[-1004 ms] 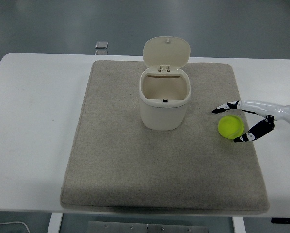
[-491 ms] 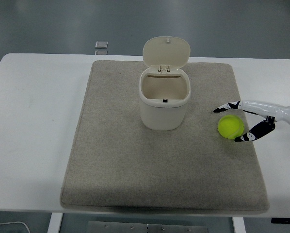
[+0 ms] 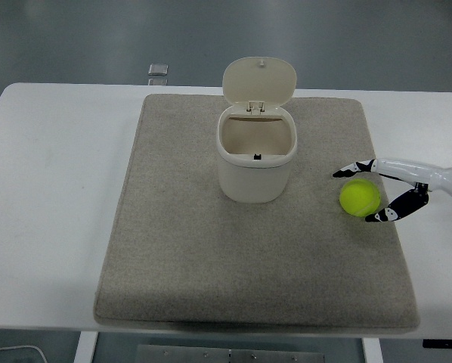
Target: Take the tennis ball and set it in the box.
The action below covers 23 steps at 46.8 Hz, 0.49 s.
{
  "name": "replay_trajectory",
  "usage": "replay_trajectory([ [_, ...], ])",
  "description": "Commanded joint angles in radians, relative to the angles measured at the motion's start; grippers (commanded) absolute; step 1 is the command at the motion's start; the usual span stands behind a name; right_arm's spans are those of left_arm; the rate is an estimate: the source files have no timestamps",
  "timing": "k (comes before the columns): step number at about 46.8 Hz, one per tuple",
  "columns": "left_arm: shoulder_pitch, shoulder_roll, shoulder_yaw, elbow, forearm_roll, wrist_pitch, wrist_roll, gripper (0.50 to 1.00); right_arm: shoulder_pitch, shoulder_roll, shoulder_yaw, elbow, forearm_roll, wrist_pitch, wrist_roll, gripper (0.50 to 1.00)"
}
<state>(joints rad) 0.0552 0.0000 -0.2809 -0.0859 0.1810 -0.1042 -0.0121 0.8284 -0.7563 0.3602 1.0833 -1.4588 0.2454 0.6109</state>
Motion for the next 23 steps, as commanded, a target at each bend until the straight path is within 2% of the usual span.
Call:
replay_trajectory([
  [1,0.0,0.0,0.0,0.0,0.0,0.0,0.0,0.992,0.0,0.002,0.0,0.0,-0.006,-0.001,0.0,0.852],
  [8,0.0,0.0,0.0,0.0,0.0,0.0,0.0,0.992,-0.005,0.0,0.0,-0.003,-0.012,-0.001,0.0,0.801],
  [23,0.0,0.0,0.0,0.0,0.0,0.0,0.0,0.992,-0.009,0.005,0.002,-0.011,-0.014,-0.014,0.0,0.795],
])
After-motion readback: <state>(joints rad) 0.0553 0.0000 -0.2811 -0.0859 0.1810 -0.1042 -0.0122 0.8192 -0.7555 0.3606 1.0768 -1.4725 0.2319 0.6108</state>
